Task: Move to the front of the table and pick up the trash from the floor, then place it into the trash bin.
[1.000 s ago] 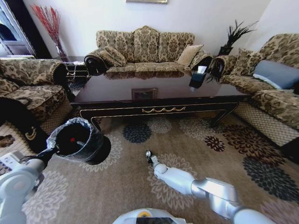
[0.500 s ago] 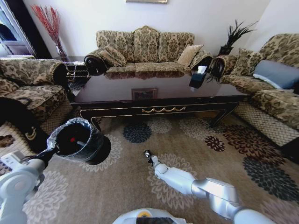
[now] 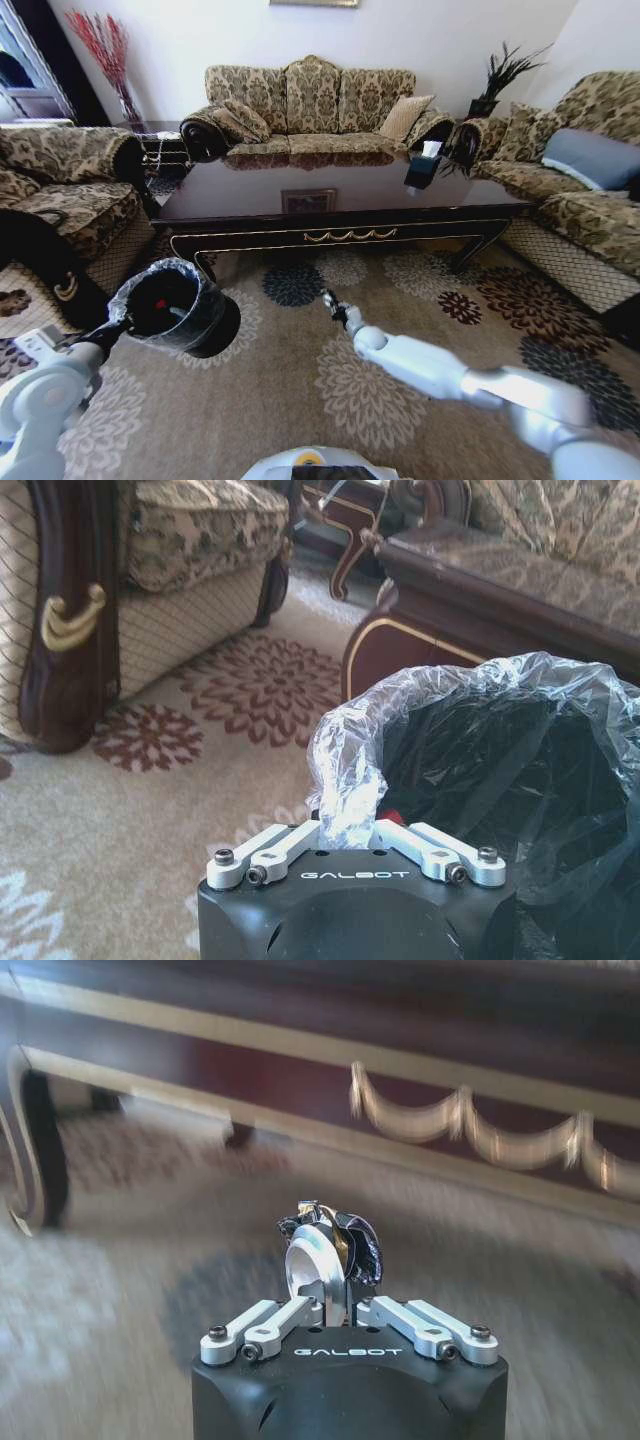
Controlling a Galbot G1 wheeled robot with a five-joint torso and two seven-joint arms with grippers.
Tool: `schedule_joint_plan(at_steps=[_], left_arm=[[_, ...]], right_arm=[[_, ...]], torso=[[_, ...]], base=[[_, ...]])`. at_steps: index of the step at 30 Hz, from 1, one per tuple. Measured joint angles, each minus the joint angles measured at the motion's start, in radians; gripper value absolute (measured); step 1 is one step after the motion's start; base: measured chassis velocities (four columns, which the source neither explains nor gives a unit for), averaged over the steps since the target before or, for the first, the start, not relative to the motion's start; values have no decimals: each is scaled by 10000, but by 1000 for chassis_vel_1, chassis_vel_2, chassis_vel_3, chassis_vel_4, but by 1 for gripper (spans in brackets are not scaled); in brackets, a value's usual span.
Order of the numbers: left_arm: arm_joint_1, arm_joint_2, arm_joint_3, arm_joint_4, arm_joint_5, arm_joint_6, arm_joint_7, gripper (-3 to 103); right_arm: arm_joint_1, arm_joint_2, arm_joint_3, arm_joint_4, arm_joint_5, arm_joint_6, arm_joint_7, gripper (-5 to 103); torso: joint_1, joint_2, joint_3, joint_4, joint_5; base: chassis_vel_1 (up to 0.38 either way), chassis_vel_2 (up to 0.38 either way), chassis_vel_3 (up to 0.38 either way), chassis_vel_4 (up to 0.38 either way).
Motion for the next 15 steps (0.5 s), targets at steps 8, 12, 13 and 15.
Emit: schedule_joint_plan(at_steps=[8, 12, 13, 15], left_arm=[[-16, 137, 623, 140, -14, 48, -30, 3], [-54, 137, 739, 165, -15, 51, -30, 3], [-63, 138, 743, 168, -15, 52, -30, 3], [-73, 138, 743, 170, -15, 52, -32, 3]], right_arm=[[1360, -249, 276, 1775, 620, 1162, -976, 10], [2010, -2, -84, 2441, 768, 1369, -1218, 10], [2178, 73, -229, 2605, 817, 1379, -1242, 10], [2426, 227, -462, 2829, 895, 1394, -1277, 10]], torso=[[0, 0, 0, 0, 1], [0, 0, 1, 0, -1], [1, 0, 1, 0, -2], [0, 0, 0, 0, -3]], base=[[0, 0, 0, 0], [0, 0, 0, 0], [0, 0, 0, 0], [0, 0, 0, 0]])
